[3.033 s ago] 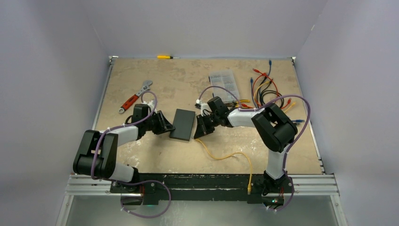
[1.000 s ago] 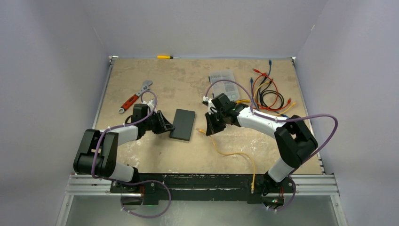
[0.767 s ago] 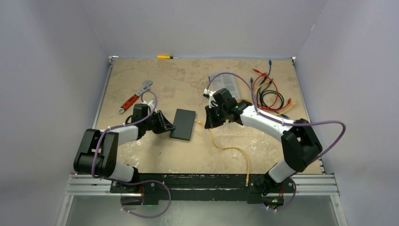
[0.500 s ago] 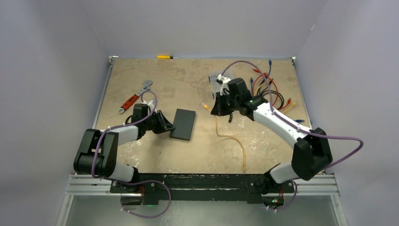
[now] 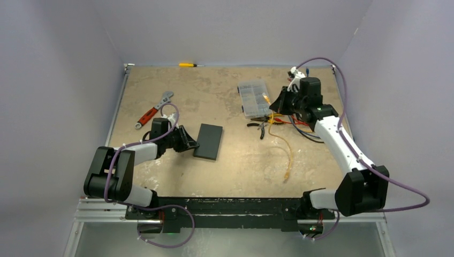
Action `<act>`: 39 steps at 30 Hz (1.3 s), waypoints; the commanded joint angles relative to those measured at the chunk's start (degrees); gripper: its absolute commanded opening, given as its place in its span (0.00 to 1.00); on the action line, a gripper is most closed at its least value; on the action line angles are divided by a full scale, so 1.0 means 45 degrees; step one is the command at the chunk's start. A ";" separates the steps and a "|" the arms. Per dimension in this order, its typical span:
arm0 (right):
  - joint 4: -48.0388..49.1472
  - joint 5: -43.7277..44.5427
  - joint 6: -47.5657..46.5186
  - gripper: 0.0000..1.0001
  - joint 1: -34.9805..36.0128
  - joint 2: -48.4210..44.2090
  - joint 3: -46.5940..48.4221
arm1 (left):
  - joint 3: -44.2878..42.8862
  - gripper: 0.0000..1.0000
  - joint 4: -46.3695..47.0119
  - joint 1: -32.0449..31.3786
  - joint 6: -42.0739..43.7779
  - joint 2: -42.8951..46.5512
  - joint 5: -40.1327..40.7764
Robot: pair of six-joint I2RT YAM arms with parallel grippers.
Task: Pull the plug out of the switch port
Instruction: Place the connector at the corner of the board.
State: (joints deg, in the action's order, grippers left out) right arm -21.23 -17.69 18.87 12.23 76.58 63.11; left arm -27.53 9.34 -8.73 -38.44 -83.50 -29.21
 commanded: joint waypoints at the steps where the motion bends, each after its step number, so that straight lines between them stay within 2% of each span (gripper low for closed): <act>1: 0.0191 0.0146 -0.0288 0.00 -0.0909 -0.0813 0.0829 | 0.0285 0.08 -0.1517 -0.0150 0.0357 -0.0637 0.1433; 9: 0.0414 0.0772 0.0025 0.00 -0.2148 -0.1221 0.1141 | 0.0249 0.08 -0.1549 -0.0149 0.0377 -0.0643 0.1434; 23: 0.0849 0.2470 0.0611 0.00 -0.2609 -0.0321 0.2987 | 0.0213 0.08 -0.1381 -0.0150 0.0396 -0.0863 0.1414; 39: 0.1762 0.1801 0.1160 0.00 -0.3780 0.2716 0.5117 | 0.0126 0.08 -0.1120 -0.0149 0.0415 -0.1373 0.1238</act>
State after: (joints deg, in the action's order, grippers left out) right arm -16.45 -8.58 22.63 -3.40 86.94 82.98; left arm -28.64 10.28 -8.73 -38.48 -85.89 -31.00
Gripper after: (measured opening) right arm 0.015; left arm 0.218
